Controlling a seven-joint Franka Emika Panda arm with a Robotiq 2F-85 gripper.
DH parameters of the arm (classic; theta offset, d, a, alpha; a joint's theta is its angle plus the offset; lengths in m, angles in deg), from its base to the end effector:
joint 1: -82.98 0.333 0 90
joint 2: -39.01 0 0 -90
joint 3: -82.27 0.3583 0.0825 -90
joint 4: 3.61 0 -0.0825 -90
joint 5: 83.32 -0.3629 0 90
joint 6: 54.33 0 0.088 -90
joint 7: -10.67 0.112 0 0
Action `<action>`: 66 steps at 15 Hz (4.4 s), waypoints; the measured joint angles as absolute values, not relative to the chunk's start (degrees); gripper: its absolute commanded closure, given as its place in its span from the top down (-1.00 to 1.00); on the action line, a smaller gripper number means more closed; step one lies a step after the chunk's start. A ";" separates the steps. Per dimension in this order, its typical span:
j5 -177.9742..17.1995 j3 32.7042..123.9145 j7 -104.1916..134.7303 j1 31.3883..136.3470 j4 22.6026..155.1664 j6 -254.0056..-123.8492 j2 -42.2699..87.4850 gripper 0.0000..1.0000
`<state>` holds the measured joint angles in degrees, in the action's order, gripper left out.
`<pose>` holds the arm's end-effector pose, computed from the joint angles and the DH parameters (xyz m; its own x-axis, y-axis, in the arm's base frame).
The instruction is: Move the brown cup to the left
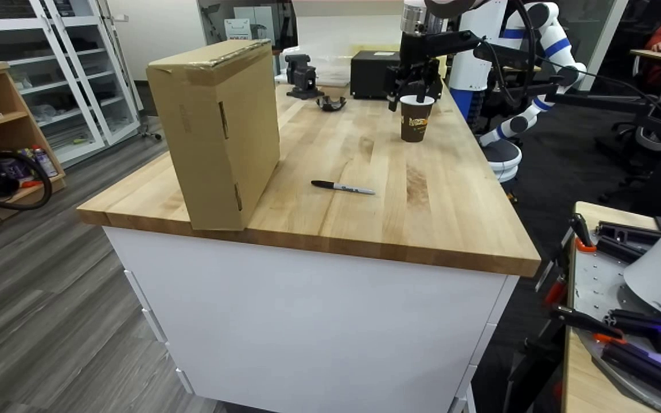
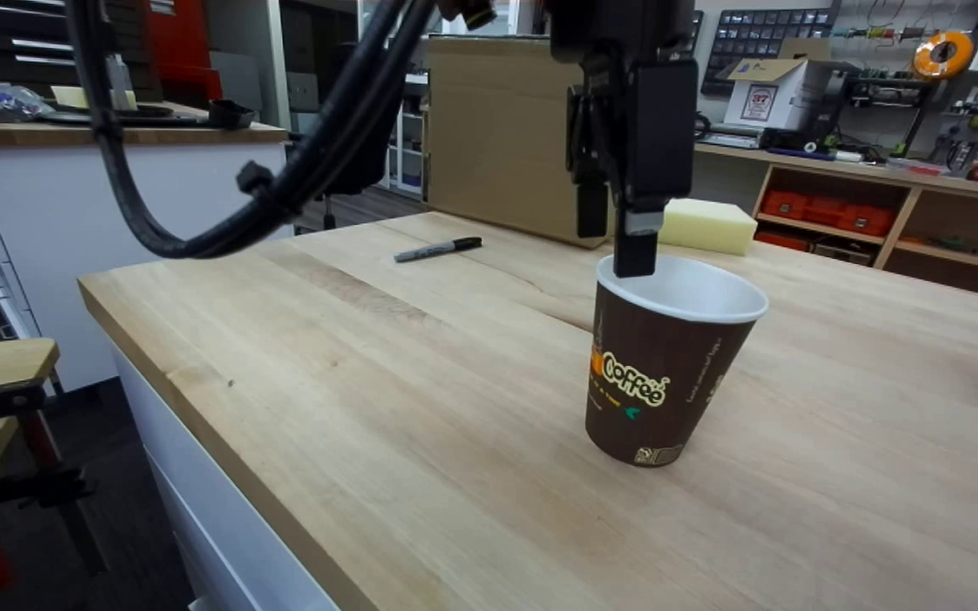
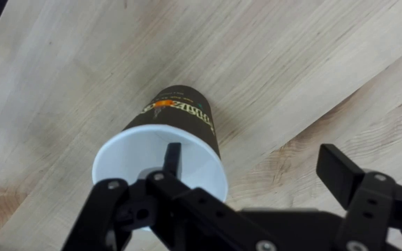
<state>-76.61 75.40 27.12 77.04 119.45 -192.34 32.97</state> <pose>0.5439 -0.1233 0.4192 0.8980 -0.4043 0.1736 -0.4189 -0.9063 0.0564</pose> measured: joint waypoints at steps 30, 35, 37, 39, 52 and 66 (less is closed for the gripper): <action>-86.04 80.72 19.92 80.32 121.02 -186.06 38.17 -0.97; -88.23 83.10 18.22 82.90 120.98 -176.98 40.95 -0.97; -89.06 83.88 17.50 83.83 120.95 -174.08 41.89 -0.97; -89.55 84.74 17.02 84.60 120.93 -171.59 42.18 -0.97; -91.96 90.88 13.96 90.18 120.33 -166.22 37.22 -0.97; -91.96 91.35 14.23 90.59 119.29 -166.68 36.61 0.16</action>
